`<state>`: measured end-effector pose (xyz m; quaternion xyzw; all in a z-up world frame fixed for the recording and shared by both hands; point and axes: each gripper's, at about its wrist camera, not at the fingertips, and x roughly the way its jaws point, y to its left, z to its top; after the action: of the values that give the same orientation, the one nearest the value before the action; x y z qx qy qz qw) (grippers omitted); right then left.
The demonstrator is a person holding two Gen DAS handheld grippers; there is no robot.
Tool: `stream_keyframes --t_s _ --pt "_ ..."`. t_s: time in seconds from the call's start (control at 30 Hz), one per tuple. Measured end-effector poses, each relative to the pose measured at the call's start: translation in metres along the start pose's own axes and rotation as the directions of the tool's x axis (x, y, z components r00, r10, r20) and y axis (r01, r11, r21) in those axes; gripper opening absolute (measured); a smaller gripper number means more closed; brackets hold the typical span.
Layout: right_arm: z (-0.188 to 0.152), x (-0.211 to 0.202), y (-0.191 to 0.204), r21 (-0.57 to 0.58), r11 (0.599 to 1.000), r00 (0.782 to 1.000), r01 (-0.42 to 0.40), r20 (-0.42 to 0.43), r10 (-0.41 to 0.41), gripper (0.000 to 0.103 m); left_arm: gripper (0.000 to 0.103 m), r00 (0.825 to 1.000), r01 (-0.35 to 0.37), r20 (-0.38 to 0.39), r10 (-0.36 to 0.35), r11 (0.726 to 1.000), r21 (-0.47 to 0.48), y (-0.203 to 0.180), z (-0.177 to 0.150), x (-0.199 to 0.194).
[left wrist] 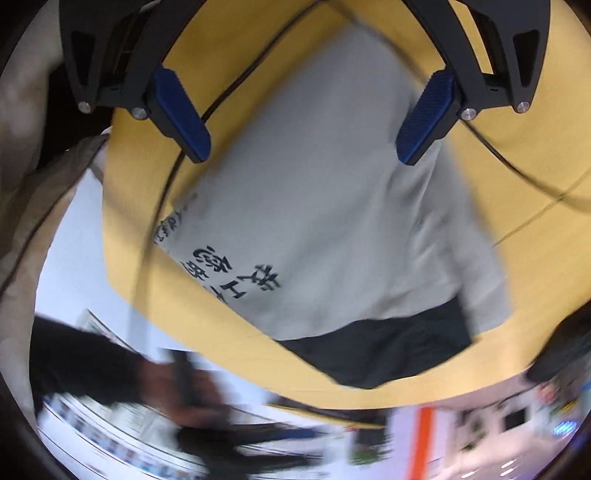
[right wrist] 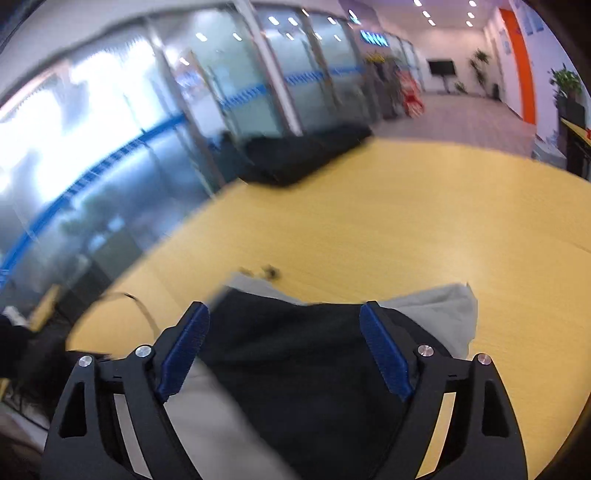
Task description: Fold clothes
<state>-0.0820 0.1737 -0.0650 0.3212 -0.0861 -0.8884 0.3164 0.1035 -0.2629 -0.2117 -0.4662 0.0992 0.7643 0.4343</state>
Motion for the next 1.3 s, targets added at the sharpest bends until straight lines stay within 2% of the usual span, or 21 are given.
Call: stream_keyframes --t_s 0.1,0.2,0.3,0.43,0.5,0.6,0.63,0.73,0.77,0.83,0.9,0.97,1.0,1.03,1.1,1.13,1.17,1.2,1.3 --pt "-0.015 -0.063 0.025 0.021 0.995 0.995 -0.098 -0.020 0.099 0.092 0.103 0.997 -0.071 -0.034 0.067 0.988 -0.138 -0.008 -0.026 -0.030" --pt "-0.058 -0.096 0.024 0.035 0.998 0.988 -0.054 -0.145 0.058 0.093 0.103 0.996 -0.087 -0.011 0.088 0.952 -0.292 -0.022 -0.055 -0.052" --pt "-0.108 -0.094 0.003 0.117 0.993 0.963 0.011 -0.269 0.021 0.093 0.103 0.994 -0.073 0.042 0.099 0.906 -0.416 -0.010 -0.060 -0.051" --pt "-0.151 -0.079 -0.039 0.245 0.967 0.954 0.066 -0.300 0.011 0.093 0.103 0.991 -0.046 0.076 0.106 0.830 -0.555 0.024 -0.044 -0.025" --pt "-0.159 -0.069 -0.057 0.312 0.947 0.958 0.071 -0.286 0.023 0.093 0.103 0.989 -0.030 0.093 0.111 0.784 -0.619 0.041 -0.036 -0.013" --pt "-0.155 -0.052 -0.071 0.334 0.941 0.967 0.058 -0.255 0.030 0.093 0.103 0.986 -0.003 0.117 0.121 0.706 -0.708 0.067 -0.024 0.007" --pt "-0.152 -0.044 -0.075 0.335 0.941 0.969 0.052 -0.244 0.034 0.093 0.103 0.987 -0.004 0.109 0.117 0.699 -0.715 0.073 -0.020 0.012" --pt "-0.139 -0.029 -0.074 0.295 0.955 0.972 0.042 -0.231 0.028 0.093 0.103 0.997 -0.004 0.051 0.056 0.713 -0.701 0.081 -0.014 0.020" --pt "-0.135 -0.025 -0.071 0.267 0.963 0.973 0.044 -0.229 0.019 0.093 0.103 0.994 0.030 0.096 0.055 0.697 -0.716 0.083 -0.016 0.010" --pt "-0.128 -0.017 -0.064 0.211 0.976 0.975 0.047 -0.223 0.001 0.093 0.103 0.967 0.129 0.239 0.086 0.643 -0.755 0.090 -0.021 -0.019" --pt "-0.124 -0.017 -0.052 0.116 0.991 0.977 0.068 -0.210 -0.042 0.093 0.103 0.918 0.234 0.374 0.128 0.588 -0.774 0.097 -0.026 -0.049" --pt "-0.124 -0.024 -0.046 0.058 0.994 0.977 0.094 -0.198 -0.081 0.093 0.103 0.849 0.341 0.497 0.177 0.535 -0.773 0.104 -0.030 -0.078" --pt "-0.125 -0.029 -0.046 0.047 0.993 0.976 0.108 -0.195 -0.097 0.093 0.103 0.803 0.394 0.549 0.229 0.488 -0.779 0.108 -0.038 -0.091" --pt "-0.127 -0.034 -0.047 0.044 0.991 0.974 0.123 -0.197 -0.113 0.093 0.103 0.749 0.449 0.590 0.301 0.425 -0.786 0.114 -0.049 -0.104" --pt "-0.135 -0.047 -0.050 0.040 0.986 0.967 0.161 -0.209 -0.149 0.093 0.103 0.632 0.535 0.623 0.460 0.322 -0.781 0.118 -0.070 -0.125" --pt "-0.139 -0.053 -0.052 0.036 0.982 0.960 0.184 -0.219 -0.171 0.093 0.103 0.566 0.569 0.624 0.539 0.292 -0.769 0.117 -0.079 -0.135" --pt "-0.144 -0.061 -0.055 0.036 0.978 0.953 0.207 -0.233 -0.194 0.093 0.103 0.490 0.586 0.610 0.622 0.283 -0.759 0.113 -0.088 -0.145" --pt "-0.149 -0.069 -0.057 0.044 0.974 0.947 0.224 -0.245 -0.206 0.093 0.103 0.431 0.583 0.582 0.690 0.280 -0.763 0.109 -0.093 -0.153" --pt "-0.161 -0.092 -0.060 0.056 0.960 0.930 0.274 -0.271 -0.249 0.093 0.103 0.339 0.521 0.486 0.806 0.269 -0.810 0.100 -0.101 -0.172"
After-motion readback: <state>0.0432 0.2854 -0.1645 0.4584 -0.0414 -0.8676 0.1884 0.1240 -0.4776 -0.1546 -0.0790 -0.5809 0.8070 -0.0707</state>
